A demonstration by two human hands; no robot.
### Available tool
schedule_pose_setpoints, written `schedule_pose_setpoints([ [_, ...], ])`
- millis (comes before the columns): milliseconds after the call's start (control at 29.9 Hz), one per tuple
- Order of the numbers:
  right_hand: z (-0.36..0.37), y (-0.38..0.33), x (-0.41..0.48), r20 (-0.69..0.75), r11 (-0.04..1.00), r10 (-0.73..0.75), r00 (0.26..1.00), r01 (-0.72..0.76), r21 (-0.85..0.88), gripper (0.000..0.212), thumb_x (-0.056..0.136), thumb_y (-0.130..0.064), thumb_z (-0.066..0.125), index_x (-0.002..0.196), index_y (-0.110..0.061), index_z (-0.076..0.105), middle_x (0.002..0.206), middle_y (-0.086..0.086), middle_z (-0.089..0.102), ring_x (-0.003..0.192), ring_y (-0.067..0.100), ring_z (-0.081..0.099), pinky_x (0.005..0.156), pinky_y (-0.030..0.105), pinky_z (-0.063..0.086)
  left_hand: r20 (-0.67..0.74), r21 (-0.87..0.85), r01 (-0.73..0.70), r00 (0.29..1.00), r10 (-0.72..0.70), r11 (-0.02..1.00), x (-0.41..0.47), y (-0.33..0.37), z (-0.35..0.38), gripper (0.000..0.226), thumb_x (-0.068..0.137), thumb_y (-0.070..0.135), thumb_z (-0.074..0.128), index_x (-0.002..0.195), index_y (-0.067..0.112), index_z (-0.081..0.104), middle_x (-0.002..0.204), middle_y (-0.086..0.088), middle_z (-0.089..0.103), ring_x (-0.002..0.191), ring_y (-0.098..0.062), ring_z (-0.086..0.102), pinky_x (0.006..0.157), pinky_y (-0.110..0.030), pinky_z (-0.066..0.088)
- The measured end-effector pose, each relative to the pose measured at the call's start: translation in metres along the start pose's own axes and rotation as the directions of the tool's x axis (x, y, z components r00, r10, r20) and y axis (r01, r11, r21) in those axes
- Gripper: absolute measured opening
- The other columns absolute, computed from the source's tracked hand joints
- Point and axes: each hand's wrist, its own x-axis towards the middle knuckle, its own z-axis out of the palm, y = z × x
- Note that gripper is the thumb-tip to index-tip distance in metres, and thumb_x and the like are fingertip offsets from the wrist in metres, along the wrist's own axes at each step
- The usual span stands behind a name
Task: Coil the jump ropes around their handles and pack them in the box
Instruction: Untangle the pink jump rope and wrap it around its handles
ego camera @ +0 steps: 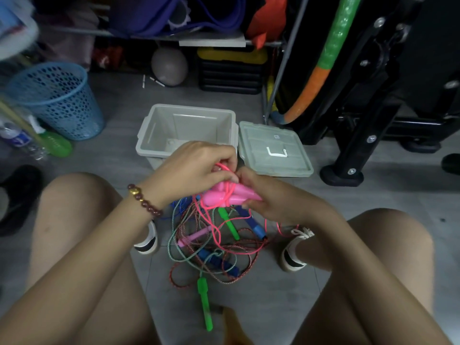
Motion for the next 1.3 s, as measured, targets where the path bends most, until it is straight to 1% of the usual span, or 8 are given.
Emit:
schedule_pose_setpoints([
  [134,0.002,0.0,-0.003,0.047,0.997,-0.034,0.998,0.031,0.072,0.044,0.086,-0.015,0.058,0.126,-0.018,0.04,0.119,0.0,0.059,0.107,0.016,0.055,0.093,0.041,0.044,0.079,-0.171,0.128,0.99,-0.116,0.977,0.004,-0.005,0.001,0.013,0.079,0.021,0.072,0.078,0.02,0.059,0.065,0.004,0.06,0.058,-0.005,0.05,0.058,-0.03,0.042],
  [301,-0.005,-0.002,-0.009,0.041,0.971,-0.041,0.998,0.03,0.239,0.04,0.086,0.0,0.06,0.112,-0.025,0.042,0.099,-0.026,0.059,0.09,-0.009,0.053,0.077,0.012,0.037,0.155,-0.48,0.231,0.972,-0.177,0.846,0.008,-0.008,0.004,0.016,0.078,0.005,0.072,0.078,0.012,0.058,0.072,-0.002,0.06,0.066,-0.011,0.053,0.064,-0.027,0.044],
  [434,-0.003,0.001,-0.014,0.005,0.977,-0.017,1.0,0.015,0.212,0.04,0.086,-0.003,0.06,0.115,-0.024,0.042,0.1,-0.03,0.059,0.093,-0.004,0.056,0.078,0.019,0.042,0.151,-0.521,0.162,0.984,-0.097,0.838,0.009,-0.013,-0.001,0.012,0.081,0.01,0.069,0.092,0.008,0.063,0.094,-0.003,0.068,0.09,-0.008,0.063,0.086,-0.016,0.044],
  [601,-0.005,0.008,-0.017,-0.103,0.958,0.099,0.99,-0.122,-0.26,0.05,0.088,-0.019,0.059,0.131,-0.028,0.037,0.115,0.002,0.061,0.102,0.029,0.058,0.081,0.04,0.047,0.239,-0.466,0.155,0.97,-0.045,0.871,0.003,-0.011,0.002,0.036,0.082,0.024,0.068,0.114,0.01,0.062,0.117,0.0,0.064,0.112,-0.007,0.057,0.1,-0.018,0.04],
  [802,-0.005,0.005,-0.019,-0.056,0.948,0.028,0.998,-0.044,-0.315,0.059,0.087,-0.017,0.06,0.139,-0.031,0.034,0.112,0.005,0.063,0.098,0.028,0.059,0.078,0.038,0.046,0.308,-0.312,0.176,0.948,-0.076,0.934,0.005,-0.011,0.016,0.025,0.075,0.019,0.076,0.098,0.014,0.065,0.084,0.002,0.057,0.078,-0.001,0.051,0.069,-0.009,0.036],
  [969,-0.006,0.011,-0.022,-0.012,0.927,0.072,0.997,-0.071,-0.369,0.054,0.089,-0.017,0.056,0.137,-0.032,0.035,0.119,0.005,0.061,0.105,0.028,0.057,0.082,0.036,0.045,0.382,-0.072,0.152,0.917,-0.114,0.986,0.0,-0.016,0.027,0.025,0.079,0.047,0.066,0.083,0.029,0.048,0.095,0.009,0.043,0.072,-0.005,0.048,0.068,-0.029,0.042],
  [1135,-0.018,0.022,-0.023,-0.293,0.928,0.201,0.935,-0.277,-0.248,0.051,0.088,-0.007,0.055,0.132,-0.025,0.038,0.113,0.01,0.063,0.096,0.031,0.061,0.076,0.039,0.048,0.294,0.023,0.188,0.938,-0.186,0.982,-0.003,-0.022,0.024,0.033,0.075,0.054,0.065,0.076,0.024,0.052,0.117,0.008,0.044,0.075,0.007,0.051,0.074,-0.022,0.041],
  [1302,-0.033,0.024,-0.03,-0.35,0.988,0.06,0.935,-0.005,0.156,0.045,0.086,0.001,0.062,0.122,-0.017,0.041,0.105,-0.014,0.057,0.078,-0.002,0.054,0.069,0.016,0.041,0.094,0.19,0.314,0.937,-0.336,0.93,-0.005,-0.024,0.028,0.065,0.065,0.082,0.028,0.095,0.033,0.057,0.143,0.001,0.035,0.125,-0.018,0.043,0.096,-0.034,0.024],
])
